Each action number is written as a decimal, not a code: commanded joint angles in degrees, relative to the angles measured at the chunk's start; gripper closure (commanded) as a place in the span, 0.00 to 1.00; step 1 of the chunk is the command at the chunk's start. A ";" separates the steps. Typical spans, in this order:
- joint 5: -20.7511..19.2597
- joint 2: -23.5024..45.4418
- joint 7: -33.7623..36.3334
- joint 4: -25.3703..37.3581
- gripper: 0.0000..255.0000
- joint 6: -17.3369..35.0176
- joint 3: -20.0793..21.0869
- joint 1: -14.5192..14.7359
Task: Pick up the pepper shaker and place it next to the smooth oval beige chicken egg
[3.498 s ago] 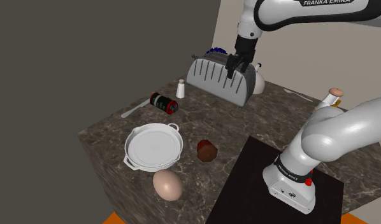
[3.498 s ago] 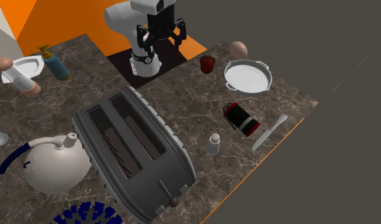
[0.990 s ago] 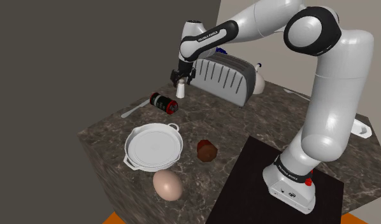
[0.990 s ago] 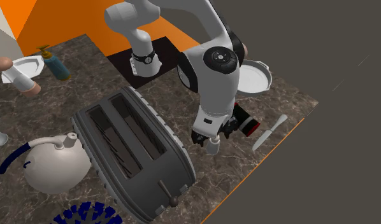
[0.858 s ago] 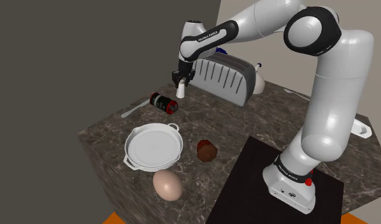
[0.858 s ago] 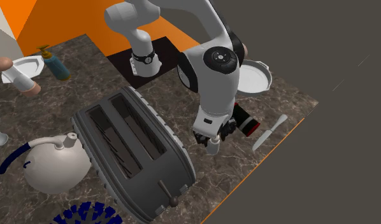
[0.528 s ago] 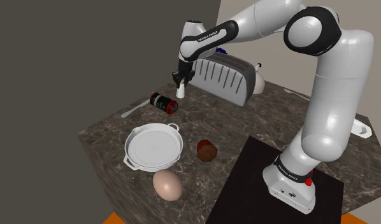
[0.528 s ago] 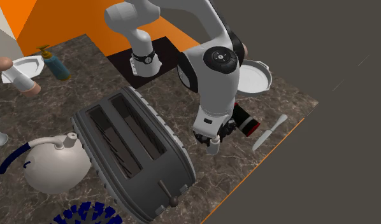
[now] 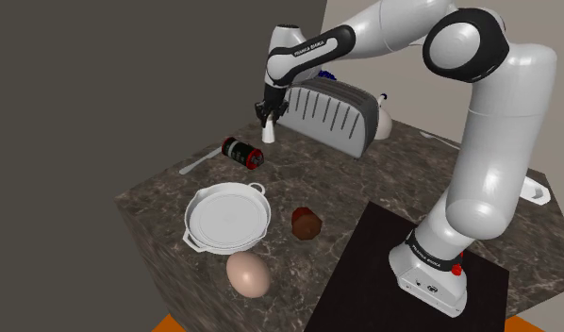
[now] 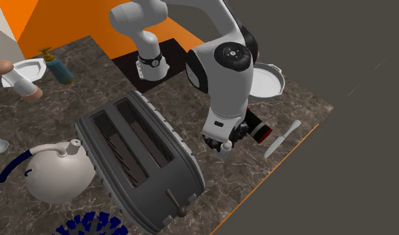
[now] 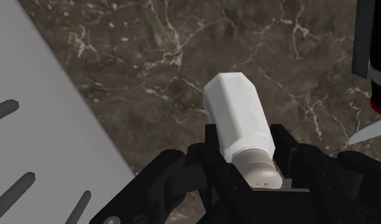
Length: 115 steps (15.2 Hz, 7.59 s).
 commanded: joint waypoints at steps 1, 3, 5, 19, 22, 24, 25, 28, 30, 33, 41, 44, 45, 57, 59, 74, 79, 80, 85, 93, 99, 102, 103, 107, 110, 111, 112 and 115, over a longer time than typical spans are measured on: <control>-0.02 -0.90 -0.01 0.34 1.00 -1.26 -0.02 -0.03; -0.04 -1.52 0.03 1.05 1.00 -2.58 -0.03 -0.02; -0.07 -2.11 0.07 1.80 1.00 -3.92 -0.04 -0.02; -0.20 -4.99 0.31 8.69 1.00 -13.69 -0.08 -0.03; -0.23 -5.32 0.36 10.55 1.00 -15.88 -0.08 -0.03; -0.24 -5.47 0.39 11.88 1.00 -17.36 -0.08 -0.04; -0.25 -5.53 0.41 12.57 1.00 -18.11 -0.08 -0.04; -0.26 -5.63 0.45 14.75 1.00 -20.39 -0.09 -0.05; -0.27 -5.62 0.49 16.30 1.00 -21.93 -0.09 -0.05; -0.56 -9.39 2.24 11.23 1.00 -20.59 0.52 1.07; -1.07 -22.29 9.96 -5.10 1.00 -17.06 3.98 5.22; -0.90 -26.41 13.08 -9.80 1.00 -16.45 5.65 6.73; -0.79 -27.71 14.14 -11.22 1.00 -16.32 6.26 7.24; 2.28 -40.12 27.70 -22.96 1.00 -16.61 14.98 13.70; 3.02 -41.54 30.14 -24.00 1.00 -16.89 16.66 14.87; 7.99 -44.66 50.33 -23.50 1.00 -19.17 31.55 22.60; 8.21 -42.19 58.46 -19.95 1.00 -19.75 37.88 24.16; 8.25 -42.12 58.49 -20.65 1.00 -18.97 38.04 24.18; 8.32 -41.51 58.78 -23.98 1.00 -15.07 38.85 24.24; 8.01 -39.71 59.60 -28.75 1.00 -8.67 40.43 24.09; 7.28 -37.64 60.60 -31.86 1.00 -3.72 41.83 23.71; 6.67 -36.36 61.26 -33.26 1.00 -1.20 42.61 23.41; 6.43 -35.89 61.52 -33.70 1.00 -0.35 42.87 23.29; 5.19 -33.81 62.71 -35.36 1.00 3.07 43.98 22.72; 3.91 -32.02 63.84 -36.48 1.00 5.65 44.85 22.18; 3.27 -31.20 64.39 -36.91 1.00 6.75 45.22 21.93; 3.26 -31.20 64.39 -36.91 1.00 6.75 45.21 21.94; 3.26 -31.20 64.39 -36.92 1.00 6.75 45.21 21.94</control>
